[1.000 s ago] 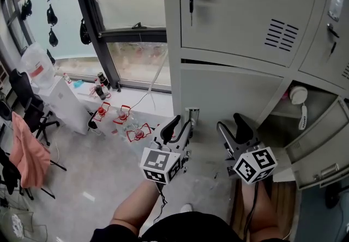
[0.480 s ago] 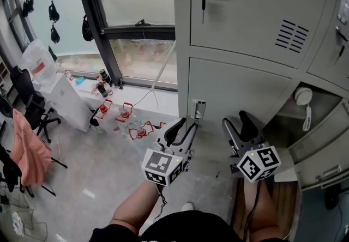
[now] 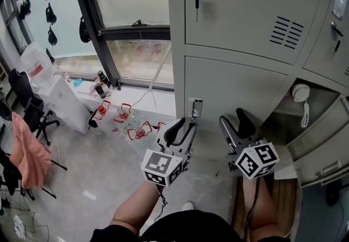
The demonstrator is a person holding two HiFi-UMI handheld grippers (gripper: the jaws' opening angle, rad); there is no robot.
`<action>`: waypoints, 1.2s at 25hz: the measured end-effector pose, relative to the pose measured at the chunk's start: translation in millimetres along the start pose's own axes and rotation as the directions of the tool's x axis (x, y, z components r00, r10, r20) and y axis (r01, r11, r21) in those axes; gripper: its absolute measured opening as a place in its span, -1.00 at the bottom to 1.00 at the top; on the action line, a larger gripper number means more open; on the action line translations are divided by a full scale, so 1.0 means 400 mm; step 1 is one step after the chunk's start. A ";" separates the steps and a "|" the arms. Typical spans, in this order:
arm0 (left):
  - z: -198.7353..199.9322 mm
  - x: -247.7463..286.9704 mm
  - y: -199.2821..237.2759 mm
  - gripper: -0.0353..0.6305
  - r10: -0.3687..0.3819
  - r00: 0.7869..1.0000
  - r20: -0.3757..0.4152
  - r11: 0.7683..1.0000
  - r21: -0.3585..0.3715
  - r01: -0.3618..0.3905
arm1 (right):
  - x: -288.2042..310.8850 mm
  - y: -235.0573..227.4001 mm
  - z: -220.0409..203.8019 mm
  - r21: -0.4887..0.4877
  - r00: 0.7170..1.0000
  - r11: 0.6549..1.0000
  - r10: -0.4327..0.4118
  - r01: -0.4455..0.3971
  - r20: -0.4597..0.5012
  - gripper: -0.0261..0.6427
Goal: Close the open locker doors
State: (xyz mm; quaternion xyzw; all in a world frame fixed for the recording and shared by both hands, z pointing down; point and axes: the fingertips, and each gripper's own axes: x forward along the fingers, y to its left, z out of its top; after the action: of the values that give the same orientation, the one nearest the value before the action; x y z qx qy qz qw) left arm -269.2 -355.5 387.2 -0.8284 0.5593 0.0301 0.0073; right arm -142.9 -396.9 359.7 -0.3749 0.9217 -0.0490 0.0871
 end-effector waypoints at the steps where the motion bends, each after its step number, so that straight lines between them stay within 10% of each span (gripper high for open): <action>1: -0.001 -0.002 -0.005 -0.44 -0.002 1.000 0.000 1.000 -0.001 0.002 | -0.002 0.000 0.000 0.000 1.000 1.000 0.001 -0.001 -0.001 -0.11; 10: 0.004 -0.003 -0.058 -0.43 -0.049 0.999 -0.002 0.999 -0.007 0.049 | -0.039 0.000 0.009 0.015 1.000 1.000 0.016 -0.016 0.012 0.00; 17: 0.003 0.050 -0.222 -0.23 -0.220 0.975 -0.014 0.975 -0.005 0.220 | -0.155 -0.049 0.040 -0.012 0.998 0.999 -0.045 0.046 0.038 0.06; 25: -0.003 0.144 -0.484 -0.02 -0.471 0.881 -0.026 0.881 -0.049 0.470 | -0.370 -0.177 0.087 -0.027 0.972 0.974 -0.224 0.227 0.071 0.12; 30: -0.015 0.184 -0.667 0.05 -0.616 0.787 -0.027 0.786 -0.079 0.613 | -0.545 -0.251 0.112 -0.043 0.926 0.928 -0.366 0.371 0.088 0.16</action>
State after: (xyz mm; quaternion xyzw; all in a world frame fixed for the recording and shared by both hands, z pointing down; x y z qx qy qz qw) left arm 6.0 -324.1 383.0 -0.9655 0.2580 0.0231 -0.0249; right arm 87.9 -317.4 358.3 -0.5454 0.8317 -0.0226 0.1012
